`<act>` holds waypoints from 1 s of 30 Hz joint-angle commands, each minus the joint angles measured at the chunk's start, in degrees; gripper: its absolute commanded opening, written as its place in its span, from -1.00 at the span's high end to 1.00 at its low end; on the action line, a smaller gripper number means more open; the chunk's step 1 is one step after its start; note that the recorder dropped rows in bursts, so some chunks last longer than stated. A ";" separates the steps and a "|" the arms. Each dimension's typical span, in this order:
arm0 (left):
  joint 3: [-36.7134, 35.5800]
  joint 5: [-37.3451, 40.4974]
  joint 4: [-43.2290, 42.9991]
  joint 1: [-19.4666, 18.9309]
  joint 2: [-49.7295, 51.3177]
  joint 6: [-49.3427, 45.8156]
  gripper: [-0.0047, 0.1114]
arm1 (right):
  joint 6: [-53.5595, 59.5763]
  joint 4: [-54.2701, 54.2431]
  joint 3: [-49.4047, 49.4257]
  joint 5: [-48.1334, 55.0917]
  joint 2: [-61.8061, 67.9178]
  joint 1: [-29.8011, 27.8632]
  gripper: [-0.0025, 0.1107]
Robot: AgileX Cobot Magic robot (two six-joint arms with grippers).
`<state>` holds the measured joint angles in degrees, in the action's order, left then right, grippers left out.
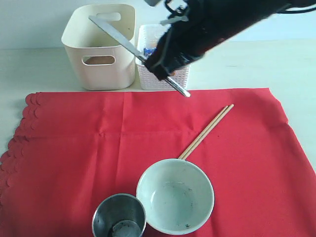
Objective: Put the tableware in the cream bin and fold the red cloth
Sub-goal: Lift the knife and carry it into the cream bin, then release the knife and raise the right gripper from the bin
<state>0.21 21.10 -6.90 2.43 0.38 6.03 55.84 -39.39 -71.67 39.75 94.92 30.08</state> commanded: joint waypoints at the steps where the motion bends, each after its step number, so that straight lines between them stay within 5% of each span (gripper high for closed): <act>1: -0.21 -0.28 0.00 -0.17 -0.38 0.15 0.92 | -4.94 -0.81 -9.63 -6.60 7.20 3.83 0.96; 13: -0.21 -0.28 0.00 -0.17 -0.38 0.23 0.92 | -15.61 -0.58 -45.92 -24.85 35.08 8.22 0.96; 21: -0.21 -0.28 0.00 -0.17 -0.38 0.27 0.92 | -14.88 -0.47 -47.63 -37.91 41.90 8.22 0.96; 30: -0.21 -0.28 0.00 -0.17 -0.38 0.15 0.92 | -14.89 -0.47 -47.63 -38.38 45.63 8.22 0.89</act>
<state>0.21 21.10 -6.90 2.43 0.38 6.03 40.68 -39.70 -118.61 2.09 140.35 38.24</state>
